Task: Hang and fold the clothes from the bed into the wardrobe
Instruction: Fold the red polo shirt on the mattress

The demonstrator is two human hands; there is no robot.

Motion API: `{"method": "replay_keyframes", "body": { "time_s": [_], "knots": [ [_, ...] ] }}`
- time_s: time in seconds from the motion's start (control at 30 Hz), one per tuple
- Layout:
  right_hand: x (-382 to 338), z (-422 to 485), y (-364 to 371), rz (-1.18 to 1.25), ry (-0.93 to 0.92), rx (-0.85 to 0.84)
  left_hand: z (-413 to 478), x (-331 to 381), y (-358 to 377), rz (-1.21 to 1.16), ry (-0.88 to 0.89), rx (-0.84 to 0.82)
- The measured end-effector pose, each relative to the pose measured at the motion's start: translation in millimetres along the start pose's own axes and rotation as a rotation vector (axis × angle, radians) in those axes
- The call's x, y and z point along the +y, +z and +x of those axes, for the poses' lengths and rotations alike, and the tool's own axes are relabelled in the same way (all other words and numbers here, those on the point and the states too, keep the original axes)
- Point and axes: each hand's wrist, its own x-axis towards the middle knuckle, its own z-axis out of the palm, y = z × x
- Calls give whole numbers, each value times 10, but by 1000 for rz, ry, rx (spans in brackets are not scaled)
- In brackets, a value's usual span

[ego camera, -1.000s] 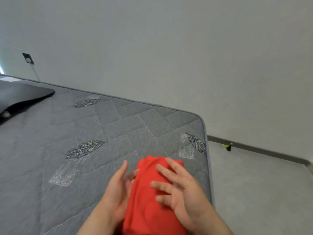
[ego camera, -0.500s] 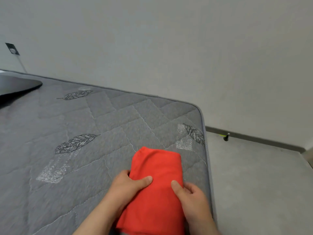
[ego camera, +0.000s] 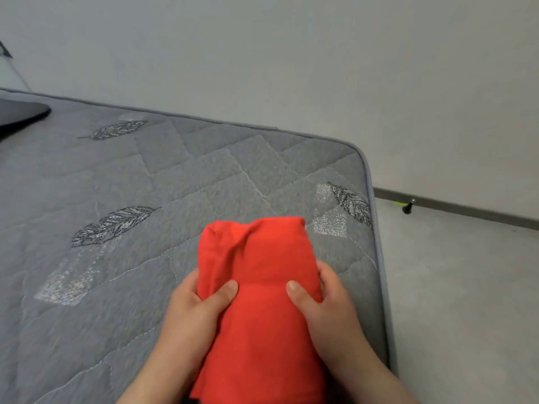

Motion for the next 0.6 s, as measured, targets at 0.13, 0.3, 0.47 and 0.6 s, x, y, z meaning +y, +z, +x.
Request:
{"method": "replay_keyframes", "body": {
  "time_s": [0.13, 0.3, 0.47, 0.6],
  "knots": [
    [-122, 601, 250, -177, -185, -144, 451, 55, -190, 112, 126, 164],
    [100, 830, 393, -590, -345, -140, 563, -209, -148, 402, 242, 350],
    [201, 818, 460, -671, -365, -77, 619, -373, -193, 548, 272, 269],
    [155, 816, 512, -755, -282, -114, 625, -341, -188, 613, 221, 250]
  ]
}}
